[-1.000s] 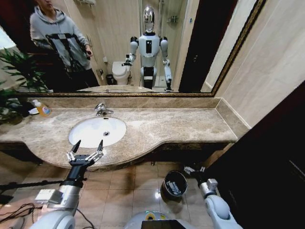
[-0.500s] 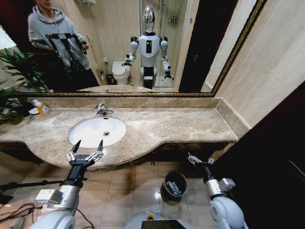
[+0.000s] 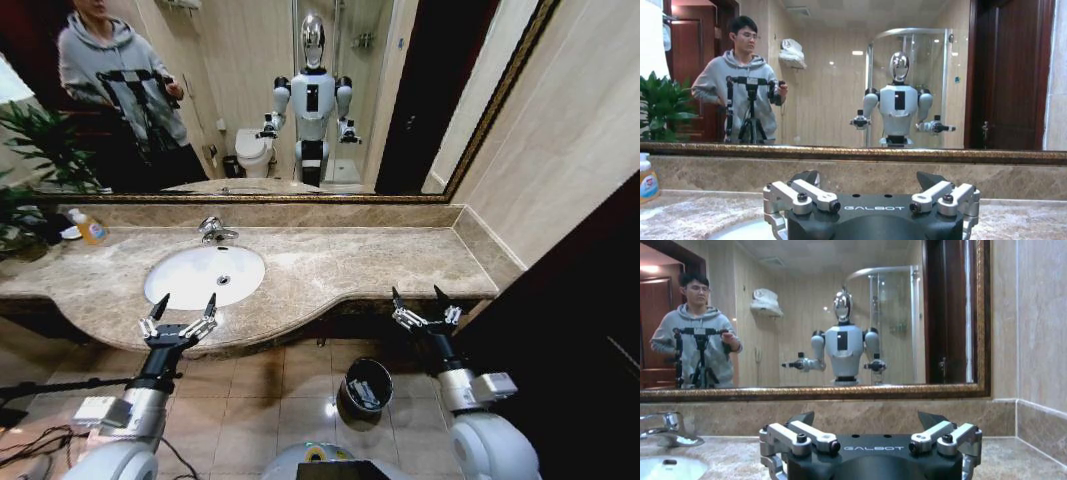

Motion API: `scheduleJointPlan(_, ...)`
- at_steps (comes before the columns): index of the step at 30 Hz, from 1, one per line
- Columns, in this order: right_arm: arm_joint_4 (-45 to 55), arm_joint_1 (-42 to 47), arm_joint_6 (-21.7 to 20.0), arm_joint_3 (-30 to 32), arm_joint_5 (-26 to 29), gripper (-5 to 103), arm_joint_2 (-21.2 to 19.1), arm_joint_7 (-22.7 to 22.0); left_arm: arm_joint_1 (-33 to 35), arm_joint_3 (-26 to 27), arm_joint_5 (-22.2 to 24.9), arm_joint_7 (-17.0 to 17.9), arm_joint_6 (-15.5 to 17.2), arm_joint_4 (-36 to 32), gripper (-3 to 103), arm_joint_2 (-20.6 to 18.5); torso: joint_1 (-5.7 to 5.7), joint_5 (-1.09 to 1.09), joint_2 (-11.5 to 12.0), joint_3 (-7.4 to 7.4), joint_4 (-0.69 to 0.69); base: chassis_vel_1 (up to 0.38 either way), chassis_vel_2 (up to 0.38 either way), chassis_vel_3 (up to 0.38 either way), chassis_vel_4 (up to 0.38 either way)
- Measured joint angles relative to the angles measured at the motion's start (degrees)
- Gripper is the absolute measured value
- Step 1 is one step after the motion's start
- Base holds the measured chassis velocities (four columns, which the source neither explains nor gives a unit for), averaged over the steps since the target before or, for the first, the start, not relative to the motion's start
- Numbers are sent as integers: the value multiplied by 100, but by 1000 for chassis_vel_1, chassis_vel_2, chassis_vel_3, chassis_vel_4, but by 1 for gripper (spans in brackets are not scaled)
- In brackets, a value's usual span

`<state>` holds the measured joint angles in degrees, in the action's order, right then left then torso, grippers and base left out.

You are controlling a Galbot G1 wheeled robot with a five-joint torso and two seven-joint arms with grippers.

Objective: Pick up the trash from the sink and place it in the trash bin.

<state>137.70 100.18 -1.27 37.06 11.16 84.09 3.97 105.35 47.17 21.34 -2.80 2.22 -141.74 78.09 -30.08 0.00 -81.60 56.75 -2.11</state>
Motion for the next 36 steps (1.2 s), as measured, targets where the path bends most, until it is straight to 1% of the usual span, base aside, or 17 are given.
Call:
scheduleJointPlan(8,17,33,-104,-54,-112,100,21,69,0,0,0,0,0,0,100,0,0,0,0,0,0,0,0,0,0)
scheduleJointPlan(36,-24,24,-107,-54,-114,100,16,76,0,0,0,0,0,0,100,0,0,0,0,0,0,0,0,0,0)
